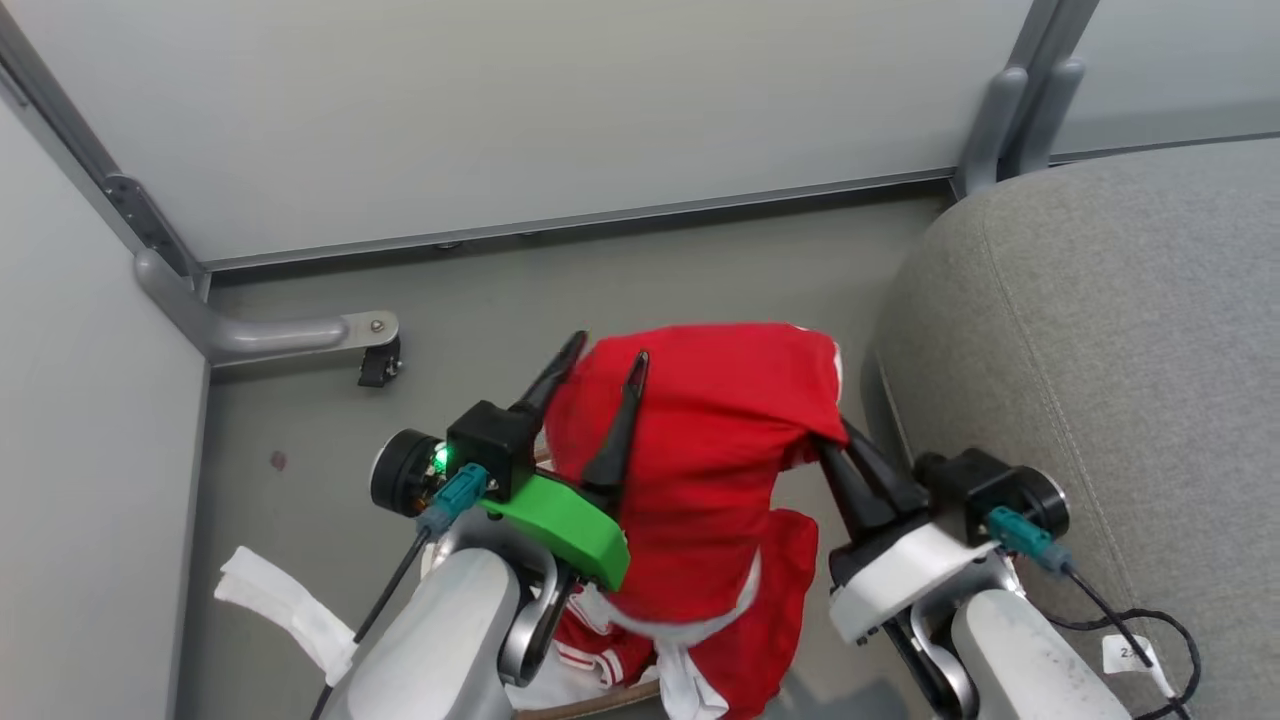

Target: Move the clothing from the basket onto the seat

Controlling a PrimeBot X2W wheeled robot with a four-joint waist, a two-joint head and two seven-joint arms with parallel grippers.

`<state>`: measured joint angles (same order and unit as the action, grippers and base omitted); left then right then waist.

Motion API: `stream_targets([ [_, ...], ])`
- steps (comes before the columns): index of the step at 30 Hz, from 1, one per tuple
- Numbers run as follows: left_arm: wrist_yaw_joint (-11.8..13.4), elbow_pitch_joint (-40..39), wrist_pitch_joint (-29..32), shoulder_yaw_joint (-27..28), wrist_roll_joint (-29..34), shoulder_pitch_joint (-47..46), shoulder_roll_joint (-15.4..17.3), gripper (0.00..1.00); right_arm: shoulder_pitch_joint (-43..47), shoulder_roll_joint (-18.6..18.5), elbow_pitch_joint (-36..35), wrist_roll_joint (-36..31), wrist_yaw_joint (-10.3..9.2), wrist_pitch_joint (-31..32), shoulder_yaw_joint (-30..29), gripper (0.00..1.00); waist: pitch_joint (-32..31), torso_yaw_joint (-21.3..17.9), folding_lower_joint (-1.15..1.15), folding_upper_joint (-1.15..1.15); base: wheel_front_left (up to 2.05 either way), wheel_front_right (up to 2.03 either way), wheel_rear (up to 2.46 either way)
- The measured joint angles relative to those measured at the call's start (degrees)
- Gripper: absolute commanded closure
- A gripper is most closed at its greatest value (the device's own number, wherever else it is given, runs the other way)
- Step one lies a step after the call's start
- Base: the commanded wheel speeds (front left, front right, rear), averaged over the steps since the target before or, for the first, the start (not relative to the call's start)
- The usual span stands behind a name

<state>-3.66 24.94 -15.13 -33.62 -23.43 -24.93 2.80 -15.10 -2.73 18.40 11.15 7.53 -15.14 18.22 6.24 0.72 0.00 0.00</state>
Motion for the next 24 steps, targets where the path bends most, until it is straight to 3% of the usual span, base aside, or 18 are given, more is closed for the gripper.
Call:
stream_targets([
  [9, -1.38, 2.48, -0.01, 4.45, 3.71, 2.13, 0.25, 0.0, 2.09, -0.03, -12.47, 6.64, 0.0, 0.0, -3.81, 1.0, 0.56, -5.29, 0.0, 0.0, 0.0, 0.0, 0.0],
  [24, -2.88, 1.8, -0.01, 10.94, 9.14, 5.6, 1.08, 0.0, 2.47, -0.08, -18.38, 10.12, -0.01, 0.0, -9.04, 1.0, 2.22, -20.04, 0.0, 0.0, 0.0, 0.0, 0.0],
])
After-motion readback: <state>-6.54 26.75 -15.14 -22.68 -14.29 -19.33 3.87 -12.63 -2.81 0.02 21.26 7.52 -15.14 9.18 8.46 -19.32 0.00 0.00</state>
